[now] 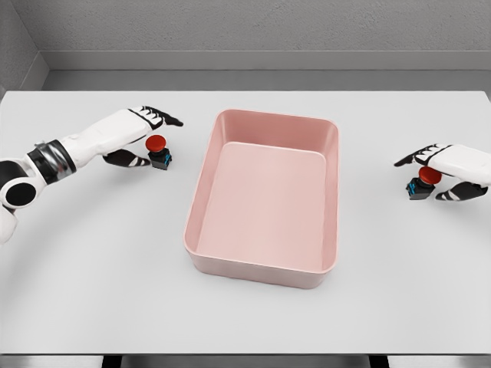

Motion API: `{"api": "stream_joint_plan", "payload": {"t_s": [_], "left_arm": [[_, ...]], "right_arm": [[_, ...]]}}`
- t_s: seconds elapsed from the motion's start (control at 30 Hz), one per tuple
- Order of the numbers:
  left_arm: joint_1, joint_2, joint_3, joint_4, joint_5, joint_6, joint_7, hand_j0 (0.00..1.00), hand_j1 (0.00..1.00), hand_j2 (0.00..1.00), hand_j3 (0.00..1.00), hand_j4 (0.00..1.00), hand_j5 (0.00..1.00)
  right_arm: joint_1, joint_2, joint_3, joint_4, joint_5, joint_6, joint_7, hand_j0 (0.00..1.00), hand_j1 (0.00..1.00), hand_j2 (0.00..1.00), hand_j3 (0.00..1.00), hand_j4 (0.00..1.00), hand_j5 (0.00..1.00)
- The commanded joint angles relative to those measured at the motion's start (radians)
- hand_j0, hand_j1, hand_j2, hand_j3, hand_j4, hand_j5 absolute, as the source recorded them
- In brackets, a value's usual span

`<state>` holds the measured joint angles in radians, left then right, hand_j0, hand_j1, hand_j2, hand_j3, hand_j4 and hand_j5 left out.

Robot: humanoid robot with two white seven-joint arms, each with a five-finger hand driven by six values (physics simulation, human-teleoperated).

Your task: Put the industrial switch in the basket with both arms

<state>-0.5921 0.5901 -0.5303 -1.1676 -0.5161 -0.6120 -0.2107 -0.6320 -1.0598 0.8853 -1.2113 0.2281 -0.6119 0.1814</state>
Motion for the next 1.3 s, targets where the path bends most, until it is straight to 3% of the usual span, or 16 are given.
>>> {"api": "stream_joint_plan", "payload": {"t_s": [0.0, 0.37, 0.7, 0.8, 1.13, 1.27], "left_arm": [[0.000, 0.000, 0.001, 0.000, 0.007, 0.001, 0.001, 0.82, 0.82, 0.82, 0.82, 0.82, 0.82], [-0.002, -0.013, -0.013, 0.046, 0.005, 0.001, 0.001, 0.84, 0.84, 0.84, 0.84, 0.84, 0.84], [-0.012, -0.023, -0.014, 0.058, 0.002, 0.001, 0.001, 0.82, 0.82, 0.82, 0.82, 0.82, 0.82], [-0.012, -0.023, -0.019, 0.072, 0.001, 0.001, 0.001, 0.79, 0.79, 0.79, 0.79, 0.79, 0.79], [-0.020, -0.023, -0.014, 0.074, 0.008, 0.001, -0.041, 0.52, 0.52, 0.52, 0.52, 0.52, 0.52], [-0.020, -0.023, -0.014, 0.074, 0.010, 0.001, -0.042, 0.49, 0.49, 0.49, 0.49, 0.49, 0.49]], "right_arm": [[0.000, -0.002, -0.003, 0.003, -0.006, 0.001, 0.000, 0.79, 0.79, 0.79, 0.79, 0.79, 0.79], [0.002, -0.005, -0.003, 0.003, 0.005, 0.001, 0.000, 0.64, 0.64, 0.64, 0.64, 0.64, 0.64], [0.002, -0.009, -0.005, 0.001, 0.011, 0.001, 0.000, 0.56, 0.56, 0.56, 0.56, 0.56, 0.56], [0.002, -0.012, -0.006, -0.001, 0.011, 0.001, 0.000, 0.53, 0.53, 0.53, 0.53, 0.53, 0.53], [0.000, -0.017, -0.045, -0.008, 0.008, 0.001, 0.041, 0.49, 0.49, 0.49, 0.49, 0.49, 0.49], [0.000, -0.019, -0.089, -0.014, 0.008, 0.001, 0.076, 0.49, 0.49, 0.49, 0.49, 0.49, 0.49]]}}
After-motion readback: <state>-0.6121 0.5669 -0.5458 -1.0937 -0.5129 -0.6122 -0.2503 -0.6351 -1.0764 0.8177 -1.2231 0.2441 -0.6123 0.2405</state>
